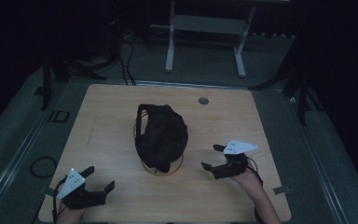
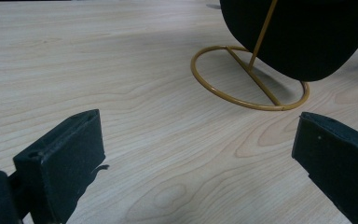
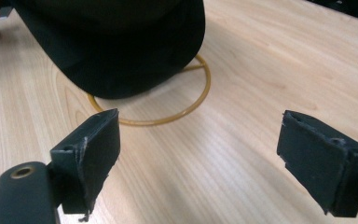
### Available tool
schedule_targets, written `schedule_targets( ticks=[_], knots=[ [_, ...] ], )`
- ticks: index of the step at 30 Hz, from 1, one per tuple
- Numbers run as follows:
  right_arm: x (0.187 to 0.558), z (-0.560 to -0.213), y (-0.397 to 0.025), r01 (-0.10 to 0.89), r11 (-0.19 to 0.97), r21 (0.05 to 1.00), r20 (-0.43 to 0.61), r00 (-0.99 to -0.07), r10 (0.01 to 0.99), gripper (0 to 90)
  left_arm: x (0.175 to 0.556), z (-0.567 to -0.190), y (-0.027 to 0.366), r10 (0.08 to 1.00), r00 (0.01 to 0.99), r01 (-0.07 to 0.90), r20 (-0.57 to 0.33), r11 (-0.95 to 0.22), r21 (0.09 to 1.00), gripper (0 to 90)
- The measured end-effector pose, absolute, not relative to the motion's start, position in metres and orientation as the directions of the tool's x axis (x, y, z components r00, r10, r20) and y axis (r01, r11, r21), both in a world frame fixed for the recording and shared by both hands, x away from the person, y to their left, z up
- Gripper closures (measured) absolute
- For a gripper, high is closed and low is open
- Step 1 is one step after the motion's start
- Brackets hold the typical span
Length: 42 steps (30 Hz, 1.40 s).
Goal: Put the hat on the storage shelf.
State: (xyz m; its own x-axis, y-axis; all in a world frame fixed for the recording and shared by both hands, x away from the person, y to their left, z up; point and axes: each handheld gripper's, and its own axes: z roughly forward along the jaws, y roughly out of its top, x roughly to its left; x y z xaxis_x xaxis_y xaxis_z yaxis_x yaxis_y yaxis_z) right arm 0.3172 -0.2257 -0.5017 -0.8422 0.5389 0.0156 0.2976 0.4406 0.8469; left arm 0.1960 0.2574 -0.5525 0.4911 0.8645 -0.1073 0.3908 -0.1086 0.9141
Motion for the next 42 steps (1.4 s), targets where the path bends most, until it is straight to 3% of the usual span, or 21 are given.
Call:
schedule_targets(
  ticks=[21,42],
  knots=[
    [0.298,-0.537,-0.244,0.344,0.414,0.843,0.094,-0.852,0.516,13.1,0.196,-0.552,0.256,0.86,0.499,0.385,-0.102,-0.115,0.916,2.8],
    [0.278,-0.545,-0.261,0.338,0.403,0.85,0.075,-0.836,0.544,13.4,0.195,-0.553,0.255,0.858,0.506,0.382,-0.092,-0.127,0.915,2.8]
  ],
)
